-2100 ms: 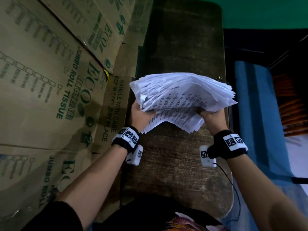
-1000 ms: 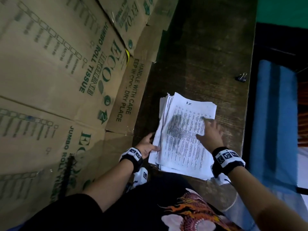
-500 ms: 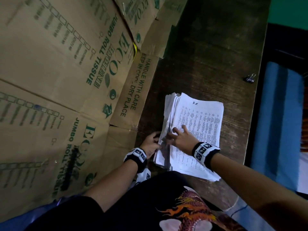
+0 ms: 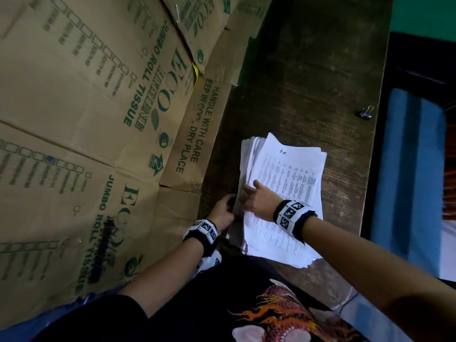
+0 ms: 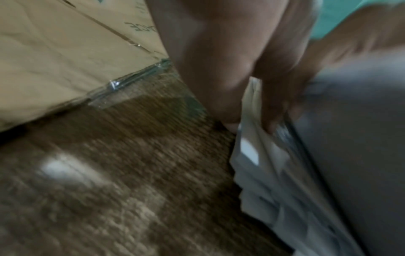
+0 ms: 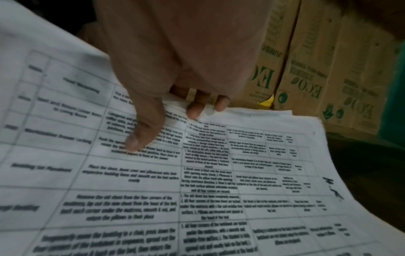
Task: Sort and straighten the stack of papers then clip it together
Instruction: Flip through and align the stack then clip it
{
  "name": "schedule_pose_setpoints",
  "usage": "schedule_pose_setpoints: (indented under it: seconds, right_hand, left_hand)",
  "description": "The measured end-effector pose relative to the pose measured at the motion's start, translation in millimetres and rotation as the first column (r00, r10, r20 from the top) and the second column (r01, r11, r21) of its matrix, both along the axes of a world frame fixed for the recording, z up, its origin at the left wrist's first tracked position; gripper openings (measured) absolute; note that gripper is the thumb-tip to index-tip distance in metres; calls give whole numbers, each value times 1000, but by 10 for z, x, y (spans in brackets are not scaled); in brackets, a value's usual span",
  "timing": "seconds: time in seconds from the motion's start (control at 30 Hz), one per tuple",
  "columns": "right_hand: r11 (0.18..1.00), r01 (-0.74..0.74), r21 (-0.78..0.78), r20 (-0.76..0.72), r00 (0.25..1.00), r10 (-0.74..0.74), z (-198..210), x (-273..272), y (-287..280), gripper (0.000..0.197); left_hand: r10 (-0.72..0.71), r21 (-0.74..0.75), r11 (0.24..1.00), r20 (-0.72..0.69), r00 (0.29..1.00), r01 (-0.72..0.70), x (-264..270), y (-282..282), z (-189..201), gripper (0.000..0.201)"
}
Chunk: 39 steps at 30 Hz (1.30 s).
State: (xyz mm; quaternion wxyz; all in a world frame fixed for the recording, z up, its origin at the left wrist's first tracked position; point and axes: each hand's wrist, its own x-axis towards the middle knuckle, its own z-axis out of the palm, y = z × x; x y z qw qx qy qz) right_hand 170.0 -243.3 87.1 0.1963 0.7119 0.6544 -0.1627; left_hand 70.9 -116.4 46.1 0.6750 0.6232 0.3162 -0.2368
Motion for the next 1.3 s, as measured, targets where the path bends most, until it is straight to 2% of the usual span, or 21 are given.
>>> schedule_pose_setpoints:
  seconds: [0.1,0.17,0.27,0.33,0.37,0.4,0.43,0.47,0.5,0.53,0.57,0.6,0.63,0.73,0.83,0.97,1.13,1.2,1.3]
  right_hand:
    - [993,45,113,-51,998,-39,-126,-80,-30,30]
    - [967,180,178,-128,979,-159,-207,-130,-94,46]
    - [907,388,162,-234,908,-347,-230,-152,-210,76]
    - [805,569,169,-237,816,-528,-153,-98,-345,85]
    - [715,682,155,-229,729,-645,-108,-56,-450,82]
    - [583,798,151,-216,602,-769,-74,-10,-582,77]
    - [399,906,144,-209,422,-882,-43,46,-733,73]
    - [172,980,102,-213,190,-958,-20,102,-898,72]
    - [-60,998,21,-222,-54,-974,-17,155,-1052,74]
    - [-260,963,-74,-227,-270,-936,-48,185,-1190,77]
    - [-399,904,-153,-233,-425,-875,-104,186,-1287,79]
    - [-474,855,-213,-245,-516,-821,-163,157,-1329,80]
    - [-498,828,-259,-269,-557,-786,-218,92,-1319,81]
    - [-459,821,-339,-384,-566,-729,-319,-180,-1125,84]
    - [-454,813,-364,-431,-579,-692,-302,-232,-1149,81]
    - [-497,815,-297,-421,-579,-698,-189,-323,-1412,63]
    - [-433,816,-382,-451,-574,-683,-262,-708,-1199,81]
    - [-413,820,-397,-451,-566,-690,-250,-669,-1270,80]
    - [-415,858,-303,-458,-513,-726,-235,-399,-1444,76]
  left_hand:
    - [15,-37,999,-18,1000,-16,-2,-8,-10,72]
    - [-3,-37,999,-30,1000,2,7,-4,-18,73]
    - [-33,-86,996,-73,997,27,40,33,-4,58]
    - [-55,-89,995,-117,992,44,92,44,-35,52]
    - [-68,-78,995,-150,986,57,138,34,-35,61]
    - [-76,-62,996,-180,981,66,198,22,-17,68]
    - [-93,-21,996,-195,976,91,269,10,14,65]
    - [-112,27,993,-192,975,119,349,-13,101,57]
    - [-128,76,986,-200,971,146,423,-40,159,52]
    - [-151,135,974,-199,968,180,484,-70,176,56]
    - [-182,196,955,-207,961,222,531,-104,196,60]
    - [-208,245,935,-212,955,258,556,-146,200,61]
    - [-223,278,919,-217,950,279,564,-199,212,61]
    - [-150,334,917,-221,964,219,523,-366,186,55]
    - [-83,372,916,-190,978,150,503,-398,196,40]
    - [-80,301,942,-220,972,146,444,-295,200,56]
    - [-172,336,910,-225,959,242,328,-531,229,60]
    - [-180,314,915,-243,953,253,370,-481,238,59]
    - [-187,326,904,-279,942,276,544,-280,202,65]
